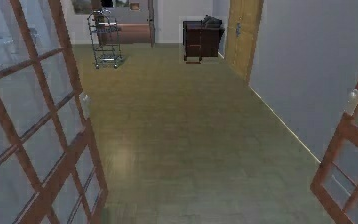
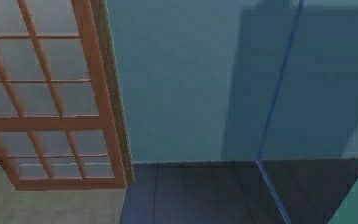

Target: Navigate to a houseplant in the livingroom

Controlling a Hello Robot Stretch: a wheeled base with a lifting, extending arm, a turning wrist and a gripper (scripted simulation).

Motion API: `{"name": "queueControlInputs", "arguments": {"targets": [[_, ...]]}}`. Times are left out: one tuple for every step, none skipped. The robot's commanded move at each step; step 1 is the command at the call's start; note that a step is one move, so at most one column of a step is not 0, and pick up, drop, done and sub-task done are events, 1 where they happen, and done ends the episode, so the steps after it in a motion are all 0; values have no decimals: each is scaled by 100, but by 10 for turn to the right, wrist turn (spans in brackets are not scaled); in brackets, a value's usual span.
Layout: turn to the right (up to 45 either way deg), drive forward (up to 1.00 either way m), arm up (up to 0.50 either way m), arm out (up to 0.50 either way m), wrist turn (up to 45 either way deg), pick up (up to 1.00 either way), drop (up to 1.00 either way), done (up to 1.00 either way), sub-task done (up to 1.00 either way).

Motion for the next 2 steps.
{"name": "queueControlInputs", "arguments": {"targets": [[0, 100, 0, 0, 0, 0, 0, 0, 0], [-30, 0, 0, 0, 0, 0, 0, 0, 0]]}}
